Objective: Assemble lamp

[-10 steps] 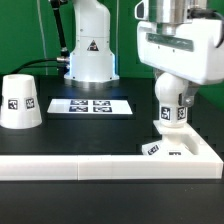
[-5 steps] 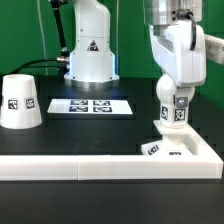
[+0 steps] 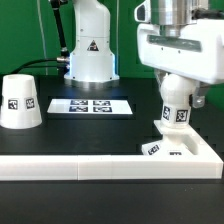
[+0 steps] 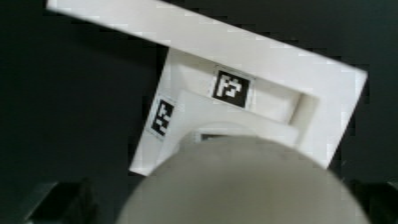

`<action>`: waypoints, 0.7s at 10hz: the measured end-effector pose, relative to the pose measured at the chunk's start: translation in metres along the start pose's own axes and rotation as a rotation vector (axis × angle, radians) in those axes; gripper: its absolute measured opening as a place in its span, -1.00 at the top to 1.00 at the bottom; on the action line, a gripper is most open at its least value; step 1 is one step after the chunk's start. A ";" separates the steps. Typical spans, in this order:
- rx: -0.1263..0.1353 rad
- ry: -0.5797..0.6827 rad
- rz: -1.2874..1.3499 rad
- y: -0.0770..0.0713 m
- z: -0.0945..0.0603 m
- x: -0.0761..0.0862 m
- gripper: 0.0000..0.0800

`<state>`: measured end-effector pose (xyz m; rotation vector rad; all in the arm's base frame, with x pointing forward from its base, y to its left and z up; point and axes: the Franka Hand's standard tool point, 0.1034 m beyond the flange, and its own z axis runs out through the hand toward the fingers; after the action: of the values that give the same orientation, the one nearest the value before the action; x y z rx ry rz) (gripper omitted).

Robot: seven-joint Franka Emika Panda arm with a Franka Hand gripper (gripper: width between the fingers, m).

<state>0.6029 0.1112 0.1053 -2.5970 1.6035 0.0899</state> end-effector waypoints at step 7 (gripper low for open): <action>-0.019 0.020 -0.568 0.003 0.000 0.007 -0.75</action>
Offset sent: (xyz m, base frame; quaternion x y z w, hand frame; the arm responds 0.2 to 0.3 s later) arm -0.0045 -0.0056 0.0021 0.0012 0.0023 -0.1946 0.9809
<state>0.6034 0.1034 0.1049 -2.9561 0.8159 0.0383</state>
